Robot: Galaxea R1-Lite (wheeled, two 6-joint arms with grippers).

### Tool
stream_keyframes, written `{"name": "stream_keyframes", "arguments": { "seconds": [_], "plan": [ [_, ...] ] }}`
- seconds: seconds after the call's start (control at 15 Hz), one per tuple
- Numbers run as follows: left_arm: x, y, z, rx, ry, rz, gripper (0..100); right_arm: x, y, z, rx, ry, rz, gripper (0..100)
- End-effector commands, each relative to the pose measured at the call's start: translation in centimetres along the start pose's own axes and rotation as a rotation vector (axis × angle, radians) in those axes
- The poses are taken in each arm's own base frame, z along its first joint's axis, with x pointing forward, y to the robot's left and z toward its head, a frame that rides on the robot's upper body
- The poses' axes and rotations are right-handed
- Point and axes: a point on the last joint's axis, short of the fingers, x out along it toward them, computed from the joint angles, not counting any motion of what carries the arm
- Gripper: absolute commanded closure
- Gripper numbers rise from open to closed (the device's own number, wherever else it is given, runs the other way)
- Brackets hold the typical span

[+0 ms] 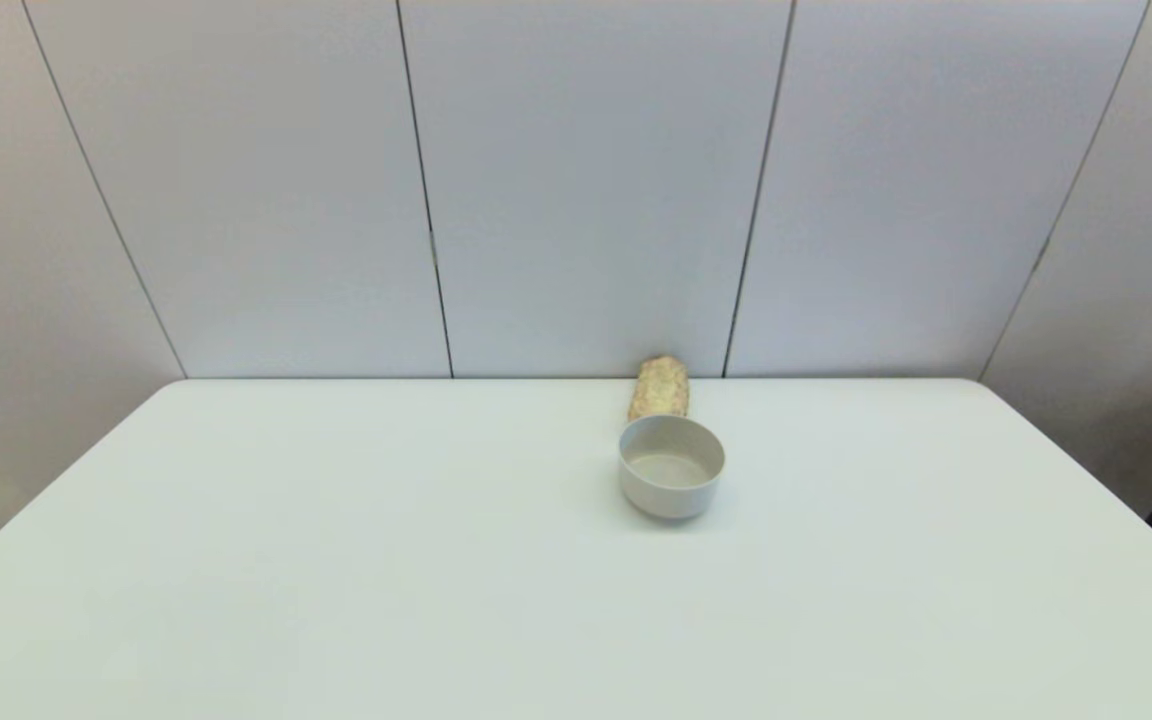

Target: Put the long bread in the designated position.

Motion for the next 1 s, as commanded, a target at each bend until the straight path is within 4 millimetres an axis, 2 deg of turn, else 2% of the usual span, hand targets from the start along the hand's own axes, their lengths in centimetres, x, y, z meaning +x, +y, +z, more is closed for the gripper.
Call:
{"name": "stream_keyframes", "arguments": {
  "seconds": [0.07,1.0],
  "plan": [
    [0.02,0.0,-0.04,0.0,0.003,0.0,0,0.01,0.0,0.0,-0.001,0.001,0.002,0],
    [0.02,0.0,-0.04,0.0,0.003,0.0,0,0.01,0.0,-0.01,-0.005,0.003,0.0,0]
  ]
}}
